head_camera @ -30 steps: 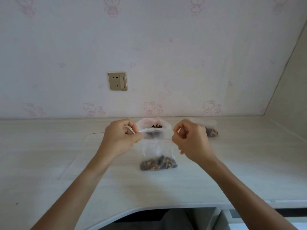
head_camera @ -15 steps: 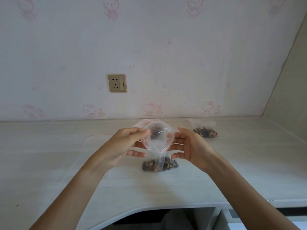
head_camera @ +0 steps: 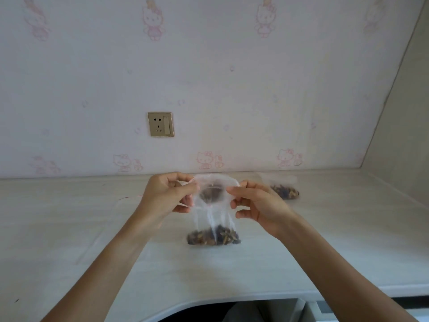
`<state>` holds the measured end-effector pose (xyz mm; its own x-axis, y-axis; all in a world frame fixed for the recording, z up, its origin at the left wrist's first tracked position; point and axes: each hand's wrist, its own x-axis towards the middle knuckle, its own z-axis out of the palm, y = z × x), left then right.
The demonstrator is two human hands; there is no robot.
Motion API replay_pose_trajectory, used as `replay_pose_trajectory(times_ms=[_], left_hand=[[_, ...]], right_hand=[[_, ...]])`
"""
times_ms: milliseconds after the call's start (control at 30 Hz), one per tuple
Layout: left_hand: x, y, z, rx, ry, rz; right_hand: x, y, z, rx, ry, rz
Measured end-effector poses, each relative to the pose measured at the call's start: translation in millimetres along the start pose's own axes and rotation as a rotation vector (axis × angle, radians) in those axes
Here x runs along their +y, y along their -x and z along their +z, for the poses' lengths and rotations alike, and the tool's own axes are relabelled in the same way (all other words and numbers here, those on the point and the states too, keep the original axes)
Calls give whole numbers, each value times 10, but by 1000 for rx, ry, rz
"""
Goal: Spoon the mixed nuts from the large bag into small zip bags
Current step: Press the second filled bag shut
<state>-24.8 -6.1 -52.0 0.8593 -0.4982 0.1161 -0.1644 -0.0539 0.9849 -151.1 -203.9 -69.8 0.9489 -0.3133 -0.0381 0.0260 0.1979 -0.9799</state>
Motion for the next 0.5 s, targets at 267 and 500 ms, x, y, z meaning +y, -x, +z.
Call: replay_pose_trajectory(times_ms=[267, 500], left_hand=[[21, 64, 125, 182, -718, 292], [44, 74, -33, -258, 2, -154]], right_hand=[[19, -26, 255, 394, 873, -371], [54, 4, 104, 218, 356, 31]])
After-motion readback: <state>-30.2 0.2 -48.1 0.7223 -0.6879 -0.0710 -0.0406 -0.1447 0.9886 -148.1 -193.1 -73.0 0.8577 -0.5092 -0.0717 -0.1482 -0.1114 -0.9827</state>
